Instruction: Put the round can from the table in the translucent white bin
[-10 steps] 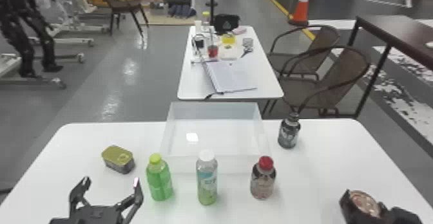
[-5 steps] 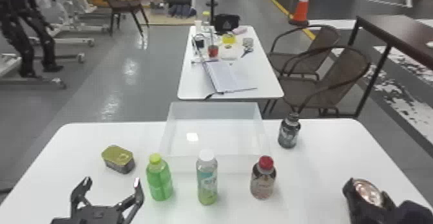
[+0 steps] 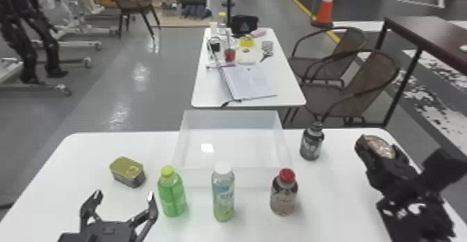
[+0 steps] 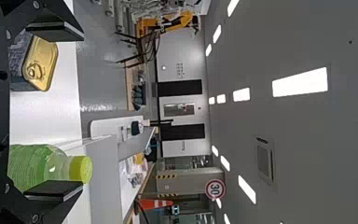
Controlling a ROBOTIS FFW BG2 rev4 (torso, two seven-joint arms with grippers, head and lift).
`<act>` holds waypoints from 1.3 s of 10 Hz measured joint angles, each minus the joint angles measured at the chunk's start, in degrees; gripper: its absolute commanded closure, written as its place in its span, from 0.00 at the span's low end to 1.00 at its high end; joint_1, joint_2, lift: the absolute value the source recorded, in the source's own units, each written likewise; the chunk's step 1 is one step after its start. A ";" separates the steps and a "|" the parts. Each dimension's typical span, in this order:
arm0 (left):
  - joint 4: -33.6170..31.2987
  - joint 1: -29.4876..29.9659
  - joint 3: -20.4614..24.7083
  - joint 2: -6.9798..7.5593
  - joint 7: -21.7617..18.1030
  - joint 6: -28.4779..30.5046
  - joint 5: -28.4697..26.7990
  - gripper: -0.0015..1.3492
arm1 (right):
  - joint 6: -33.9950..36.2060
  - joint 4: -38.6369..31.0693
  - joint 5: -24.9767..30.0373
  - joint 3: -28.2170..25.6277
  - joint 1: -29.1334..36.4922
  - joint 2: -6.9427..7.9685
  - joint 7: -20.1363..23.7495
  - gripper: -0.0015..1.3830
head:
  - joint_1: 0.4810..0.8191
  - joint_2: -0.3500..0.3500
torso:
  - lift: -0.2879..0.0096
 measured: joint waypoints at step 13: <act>1.04 -1.82 -1.30 0.00 0.00 0.90 0.00 0.13 | 36.71 25.89 0.78 6.63 -34.10 -1.66 39.52 0.72 | 0.20 0.50 | 0.63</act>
